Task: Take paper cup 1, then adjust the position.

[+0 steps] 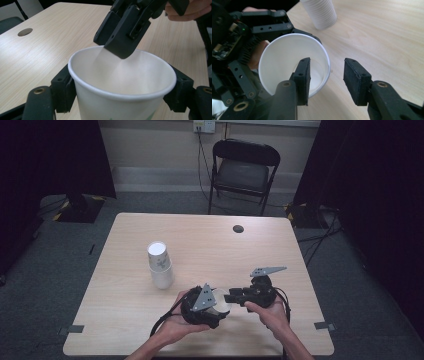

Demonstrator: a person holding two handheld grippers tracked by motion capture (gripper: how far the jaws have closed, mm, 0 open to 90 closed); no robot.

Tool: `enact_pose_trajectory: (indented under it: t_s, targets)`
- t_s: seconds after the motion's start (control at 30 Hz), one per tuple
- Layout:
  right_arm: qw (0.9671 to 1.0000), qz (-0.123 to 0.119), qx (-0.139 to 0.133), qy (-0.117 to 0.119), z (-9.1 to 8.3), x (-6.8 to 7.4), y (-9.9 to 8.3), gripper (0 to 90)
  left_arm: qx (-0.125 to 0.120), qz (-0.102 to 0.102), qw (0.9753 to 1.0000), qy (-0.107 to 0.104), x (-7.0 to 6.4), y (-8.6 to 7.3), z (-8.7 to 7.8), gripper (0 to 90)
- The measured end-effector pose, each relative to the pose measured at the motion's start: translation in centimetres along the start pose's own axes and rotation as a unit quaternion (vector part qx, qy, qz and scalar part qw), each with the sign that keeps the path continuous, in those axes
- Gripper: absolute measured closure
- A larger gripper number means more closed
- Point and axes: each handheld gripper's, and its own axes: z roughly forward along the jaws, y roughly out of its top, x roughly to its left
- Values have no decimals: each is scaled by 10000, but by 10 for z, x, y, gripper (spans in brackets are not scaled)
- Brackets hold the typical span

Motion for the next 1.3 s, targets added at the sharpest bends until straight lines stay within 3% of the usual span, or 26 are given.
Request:
enact_pose_trajectory:
  t_s: [0.13, 0.17, 0.23, 0.37, 0.47, 0.57, 0.63, 0.83, 1.07, 1.13, 1.3]
  targets:
    - [9998, -33, -214, -25, -6, 1, 0, 554, -109, -302, 9995, -28, 4, -1, -1, 259]
    - [9995, -71, -288, -61, -8, 1, 0, 541, -104, -282, 9995, -20, 5, -2, -2, 259]
    - [9994, -85, -335, -68, -10, 1, 1, 540, -170, -456, 9988, -31, 7, -2, -3, 259]
    - [9984, -124, -529, -121, -16, 0, 1, 522, -264, -614, 9978, -13, 11, -2, -6, 260]
    - [9978, -143, -628, -187, -20, 0, 2, 512, -324, -803, 9962, -16, 15, -2, -9, 260]
    - [9967, -160, -754, -246, -23, 0, 1, 505, -404, -1119, 9928, -122, 20, -3, -12, 261]
    - [9953, -165, -872, -399, -25, 0, 0, 506, -473, -1173, 9919, -69, 23, -3, -14, 261]
    - [9941, -182, -983, -420, -30, -2, -1, 506, -630, -1434, 9877, -5, 31, -3, -20, 261]
    - [9941, -179, -962, -461, -30, -3, -4, 507, -672, -1493, 9865, 92, 35, -3, -20, 263]
    - [9943, -172, -940, -464, -30, -3, -5, 507, -706, -1522, 9856, 218, 38, -3, -19, 263]
    - [9945, -131, -908, -496, -30, -5, -9, 507, -800, -1733, 9809, 382, 50, -3, -13, 266]
